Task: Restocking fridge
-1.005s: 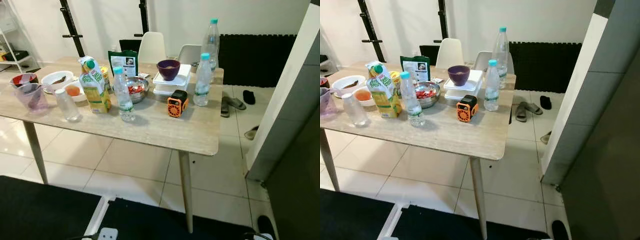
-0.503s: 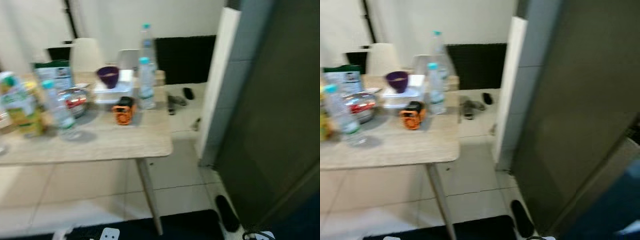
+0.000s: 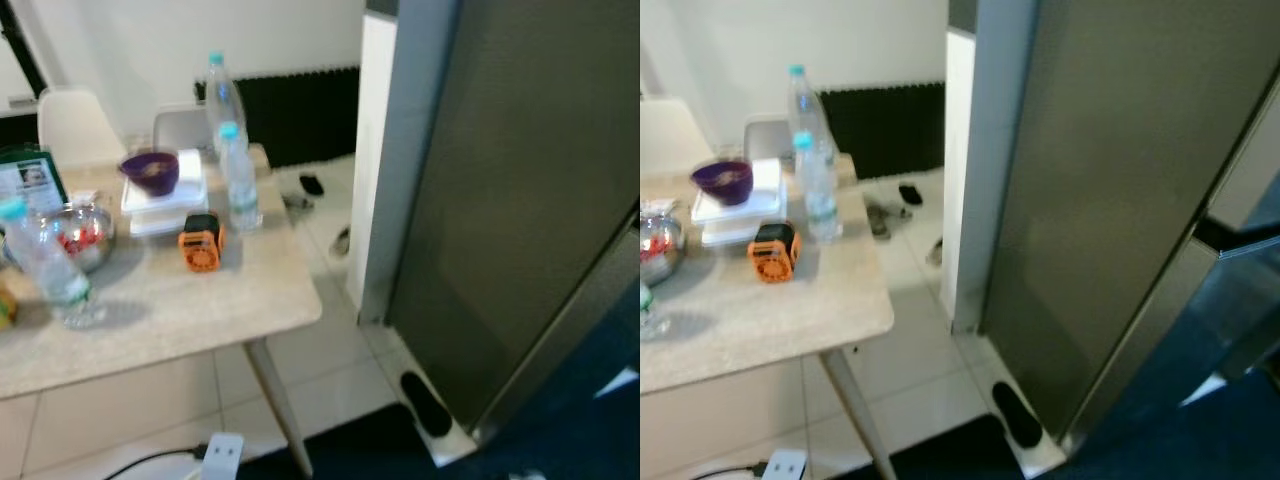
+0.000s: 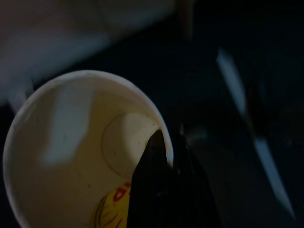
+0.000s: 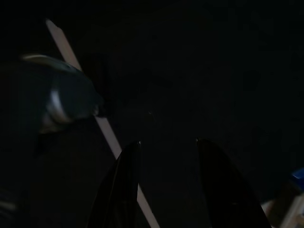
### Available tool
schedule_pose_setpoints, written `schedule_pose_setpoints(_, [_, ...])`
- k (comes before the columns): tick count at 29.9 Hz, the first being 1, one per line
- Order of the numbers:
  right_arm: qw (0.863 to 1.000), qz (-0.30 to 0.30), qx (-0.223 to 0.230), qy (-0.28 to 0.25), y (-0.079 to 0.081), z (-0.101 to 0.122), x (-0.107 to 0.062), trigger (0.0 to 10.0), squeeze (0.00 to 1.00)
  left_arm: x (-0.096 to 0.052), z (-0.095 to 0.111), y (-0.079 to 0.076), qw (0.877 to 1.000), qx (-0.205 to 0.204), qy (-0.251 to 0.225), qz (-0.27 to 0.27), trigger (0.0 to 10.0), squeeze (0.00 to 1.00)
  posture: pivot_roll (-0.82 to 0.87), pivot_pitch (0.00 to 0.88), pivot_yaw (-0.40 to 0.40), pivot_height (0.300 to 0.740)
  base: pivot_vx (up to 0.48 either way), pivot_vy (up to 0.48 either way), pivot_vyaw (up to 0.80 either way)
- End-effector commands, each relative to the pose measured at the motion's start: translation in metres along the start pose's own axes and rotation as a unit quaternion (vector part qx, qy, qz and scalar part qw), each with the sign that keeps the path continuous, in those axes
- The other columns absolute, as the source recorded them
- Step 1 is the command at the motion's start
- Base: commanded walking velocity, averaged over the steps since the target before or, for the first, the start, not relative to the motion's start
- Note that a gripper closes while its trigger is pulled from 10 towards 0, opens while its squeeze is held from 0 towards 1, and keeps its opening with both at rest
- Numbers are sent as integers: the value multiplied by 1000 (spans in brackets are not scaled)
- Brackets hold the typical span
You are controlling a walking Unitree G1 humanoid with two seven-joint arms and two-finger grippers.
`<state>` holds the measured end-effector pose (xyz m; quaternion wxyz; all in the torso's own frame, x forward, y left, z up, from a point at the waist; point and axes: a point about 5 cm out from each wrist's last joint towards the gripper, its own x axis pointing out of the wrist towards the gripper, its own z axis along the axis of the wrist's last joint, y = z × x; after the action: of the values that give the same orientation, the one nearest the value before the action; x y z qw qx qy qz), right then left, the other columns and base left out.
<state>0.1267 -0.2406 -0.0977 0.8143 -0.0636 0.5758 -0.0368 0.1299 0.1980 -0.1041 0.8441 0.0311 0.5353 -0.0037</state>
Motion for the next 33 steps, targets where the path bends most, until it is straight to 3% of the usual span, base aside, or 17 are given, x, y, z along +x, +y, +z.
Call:
schedule_pose_setpoints(1, [1000,-4,4,2,-3,0,0,10000,0,0,-1,4,1000,6,3,1,10000,0,-25,0,23,740,0,0,-756])
schedule_pose_setpoints(12, [1000,-6,17,-13,1,10,0,10000,0,-1,3,13,1000,-3,0,11,10000,0,-25,0,32,740,0,0,-744])
schedule_pose_setpoints(18, [999,-9,22,-24,0,17,0,10000,0,0,8,15,1000,-11,-5,14,10000,0,-27,0,36,740,0,0,0])
schedule_pose_setpoints(33, [999,-14,14,-33,-5,25,0,10000,0,-1,0,8,1000,-24,8,3,10000,0,-34,0,22,740,0,-389,0])
